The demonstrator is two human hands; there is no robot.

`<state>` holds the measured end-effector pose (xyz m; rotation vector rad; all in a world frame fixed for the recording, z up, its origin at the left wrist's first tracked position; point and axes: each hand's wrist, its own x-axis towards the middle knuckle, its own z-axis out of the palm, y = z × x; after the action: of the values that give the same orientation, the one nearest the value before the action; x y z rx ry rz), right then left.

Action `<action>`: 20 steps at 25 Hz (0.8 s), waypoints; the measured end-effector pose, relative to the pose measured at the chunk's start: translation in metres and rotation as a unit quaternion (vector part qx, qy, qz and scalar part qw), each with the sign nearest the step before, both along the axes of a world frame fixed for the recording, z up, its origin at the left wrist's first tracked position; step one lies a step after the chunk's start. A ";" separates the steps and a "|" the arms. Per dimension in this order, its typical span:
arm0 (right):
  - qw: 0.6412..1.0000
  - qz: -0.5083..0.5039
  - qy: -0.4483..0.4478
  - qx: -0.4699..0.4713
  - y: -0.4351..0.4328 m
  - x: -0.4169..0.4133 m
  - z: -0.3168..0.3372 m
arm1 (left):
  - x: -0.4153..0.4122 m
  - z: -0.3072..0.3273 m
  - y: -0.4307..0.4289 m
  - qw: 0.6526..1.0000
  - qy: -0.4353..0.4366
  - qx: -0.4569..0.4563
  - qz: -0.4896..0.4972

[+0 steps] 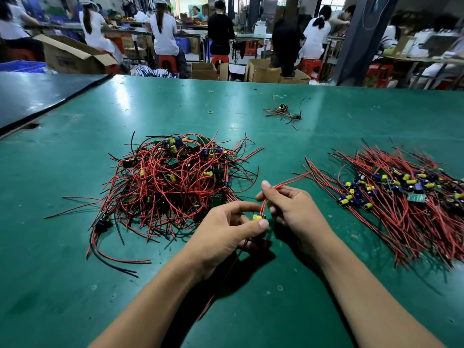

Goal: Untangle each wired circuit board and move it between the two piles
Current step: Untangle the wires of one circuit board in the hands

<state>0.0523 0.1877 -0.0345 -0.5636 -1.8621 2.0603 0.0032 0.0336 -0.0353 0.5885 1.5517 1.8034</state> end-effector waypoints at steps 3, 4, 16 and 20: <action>0.999 0.018 -0.008 -0.029 0.000 0.000 0.000 | 0.001 0.000 0.001 1.000 0.016 -0.002 -0.017; 0.999 0.025 -0.004 -0.032 -0.001 0.000 0.000 | 0.001 0.000 0.002 1.000 0.011 0.002 -0.019; 0.996 0.085 0.013 -0.037 -0.008 0.003 -0.005 | 0.004 0.007 0.003 0.998 -0.009 0.012 0.062; 0.999 0.010 0.022 -0.044 -0.007 -0.002 0.000 | 0.005 0.008 -0.001 1.000 0.003 0.010 0.027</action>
<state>0.0501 0.1803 -0.0347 -0.5186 -1.7674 2.1590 0.0078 0.0331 -0.0270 0.5664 1.5685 1.8607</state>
